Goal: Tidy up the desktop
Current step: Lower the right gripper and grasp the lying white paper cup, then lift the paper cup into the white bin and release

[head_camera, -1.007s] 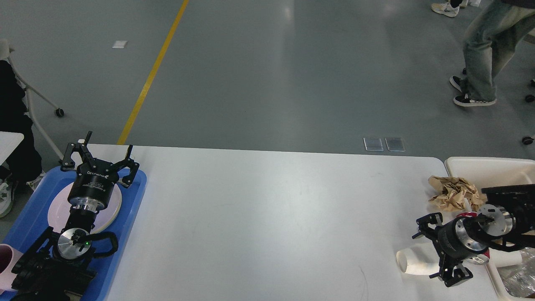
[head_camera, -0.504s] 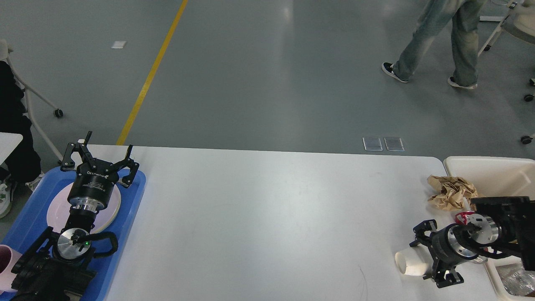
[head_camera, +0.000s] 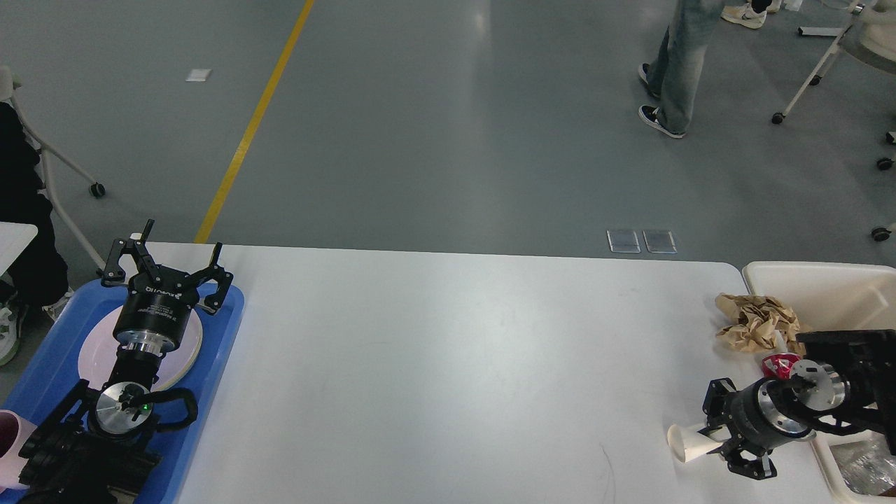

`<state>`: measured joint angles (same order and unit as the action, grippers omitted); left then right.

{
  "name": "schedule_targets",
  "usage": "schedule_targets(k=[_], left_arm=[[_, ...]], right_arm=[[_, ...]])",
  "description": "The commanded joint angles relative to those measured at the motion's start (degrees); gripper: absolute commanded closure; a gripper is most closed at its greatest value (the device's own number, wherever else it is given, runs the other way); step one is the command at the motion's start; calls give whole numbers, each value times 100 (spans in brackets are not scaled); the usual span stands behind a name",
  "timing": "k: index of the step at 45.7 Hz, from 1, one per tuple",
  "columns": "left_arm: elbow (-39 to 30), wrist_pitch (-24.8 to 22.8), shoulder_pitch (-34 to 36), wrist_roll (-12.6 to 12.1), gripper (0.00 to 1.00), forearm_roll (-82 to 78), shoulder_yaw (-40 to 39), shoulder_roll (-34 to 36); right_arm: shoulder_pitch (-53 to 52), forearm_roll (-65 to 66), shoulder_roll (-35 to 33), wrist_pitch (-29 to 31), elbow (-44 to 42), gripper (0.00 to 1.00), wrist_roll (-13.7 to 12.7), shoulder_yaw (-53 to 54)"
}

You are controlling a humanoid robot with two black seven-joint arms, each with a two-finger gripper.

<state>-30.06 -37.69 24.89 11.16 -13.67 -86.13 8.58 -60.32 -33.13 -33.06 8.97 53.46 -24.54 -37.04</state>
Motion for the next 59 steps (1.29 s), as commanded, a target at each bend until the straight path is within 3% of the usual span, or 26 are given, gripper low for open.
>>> schedule_targets(k=[1, 10, 23, 36, 49, 59], left_arm=[[0, -1, -1, 0, 4, 4, 0, 3], [0, -1, -1, 0, 4, -4, 0, -5], [0, -1, 7, 0, 4, -4, 0, -5], [0, -1, -1, 0, 4, 4, 0, 3], [0, -1, -1, 0, 4, -4, 0, 3], [0, 8, -1, 0, 4, -4, 0, 3]], right_arm=[[-155, -1, -191, 25, 278, 100, -121, -22], [-1340, 544, -561, 561, 1236, 100, -570, -531], [-4178, 1554, -157, 1905, 2633, 100, -535, -2473], [-6544, 1950, -77, 2715, 4040, 100, -508, -3230], [-6695, 1959, -174, 2320, 4059, 100, -456, -3564], [-5782, 1950, -692, 1151, 2742, 100, -262, -4312]])
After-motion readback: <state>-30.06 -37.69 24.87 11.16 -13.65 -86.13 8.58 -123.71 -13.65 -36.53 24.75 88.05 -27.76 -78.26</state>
